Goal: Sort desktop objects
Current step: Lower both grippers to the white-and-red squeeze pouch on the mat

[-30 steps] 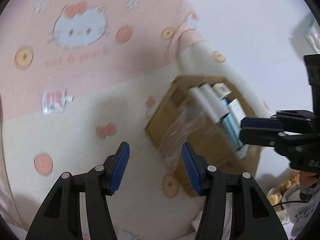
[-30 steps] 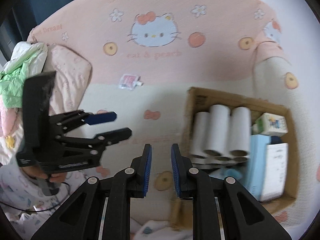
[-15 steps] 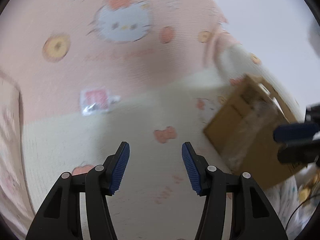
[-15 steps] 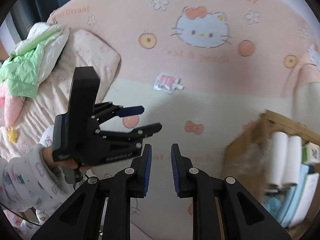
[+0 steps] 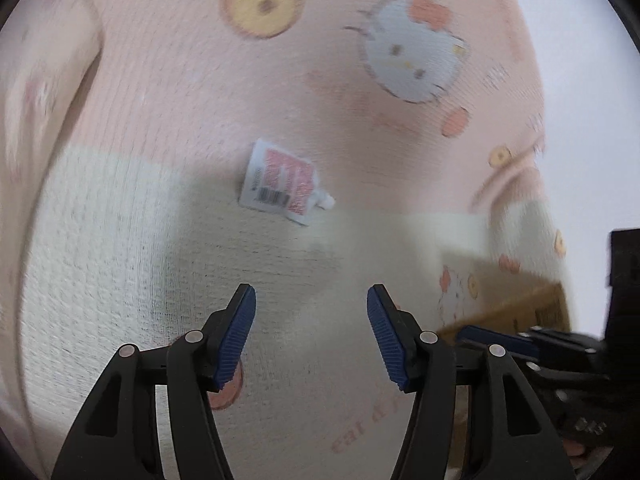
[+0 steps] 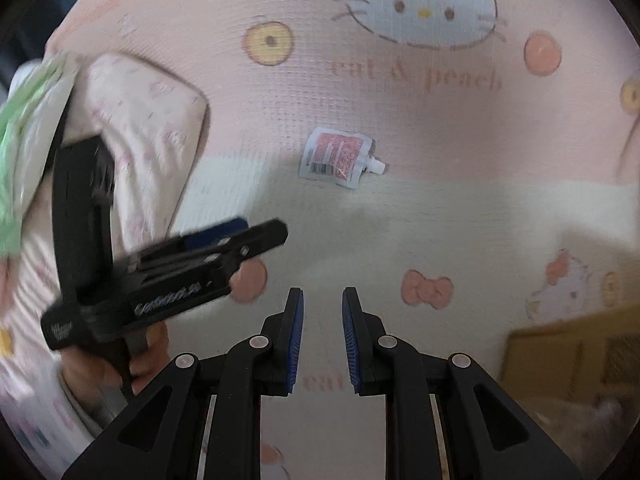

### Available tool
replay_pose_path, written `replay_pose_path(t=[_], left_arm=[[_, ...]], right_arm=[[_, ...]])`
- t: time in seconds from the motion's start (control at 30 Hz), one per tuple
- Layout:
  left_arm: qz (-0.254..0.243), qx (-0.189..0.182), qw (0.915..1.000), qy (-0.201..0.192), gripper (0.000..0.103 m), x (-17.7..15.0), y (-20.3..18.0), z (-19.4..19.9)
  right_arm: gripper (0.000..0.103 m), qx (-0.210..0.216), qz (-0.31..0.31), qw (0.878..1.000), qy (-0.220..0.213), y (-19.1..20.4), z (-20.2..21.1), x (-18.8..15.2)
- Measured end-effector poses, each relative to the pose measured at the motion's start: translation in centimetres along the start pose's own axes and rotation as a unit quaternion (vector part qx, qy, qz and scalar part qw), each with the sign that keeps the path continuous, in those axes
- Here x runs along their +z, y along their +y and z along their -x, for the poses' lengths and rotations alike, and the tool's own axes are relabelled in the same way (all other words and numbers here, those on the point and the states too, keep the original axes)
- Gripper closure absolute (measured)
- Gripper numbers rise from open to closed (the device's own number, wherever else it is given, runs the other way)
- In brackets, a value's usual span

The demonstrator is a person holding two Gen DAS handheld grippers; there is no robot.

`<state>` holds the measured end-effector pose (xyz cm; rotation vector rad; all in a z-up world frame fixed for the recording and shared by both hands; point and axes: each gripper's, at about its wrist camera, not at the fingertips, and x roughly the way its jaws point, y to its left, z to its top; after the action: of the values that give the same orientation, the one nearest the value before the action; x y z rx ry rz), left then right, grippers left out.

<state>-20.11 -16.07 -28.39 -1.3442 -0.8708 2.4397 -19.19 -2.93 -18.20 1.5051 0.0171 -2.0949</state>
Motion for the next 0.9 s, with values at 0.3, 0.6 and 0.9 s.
replay_pose_path(t=[0.3,0.6,0.9], left_arm=[[0.133,-0.031,0.9899,-0.035,0.039,1.5,4.5,-1.1],[0.163,-0.063,0.9831,-0.053,0.039,5.1,6.0,-3.6],[0.182,-0.075,0.9792,-0.047,0.039,6.0,7.9,-6.1]], right_arm=[[0.086,0.053,-0.085,0.995,0.02,-2.6,-5.4,6.1],[0.086,0.021,-0.12,0.992,0.035,-4.6,-9.5,9.4],[0.086,0.008,-0.114,0.993,0.029,-6.5,-11.8,13.7]])
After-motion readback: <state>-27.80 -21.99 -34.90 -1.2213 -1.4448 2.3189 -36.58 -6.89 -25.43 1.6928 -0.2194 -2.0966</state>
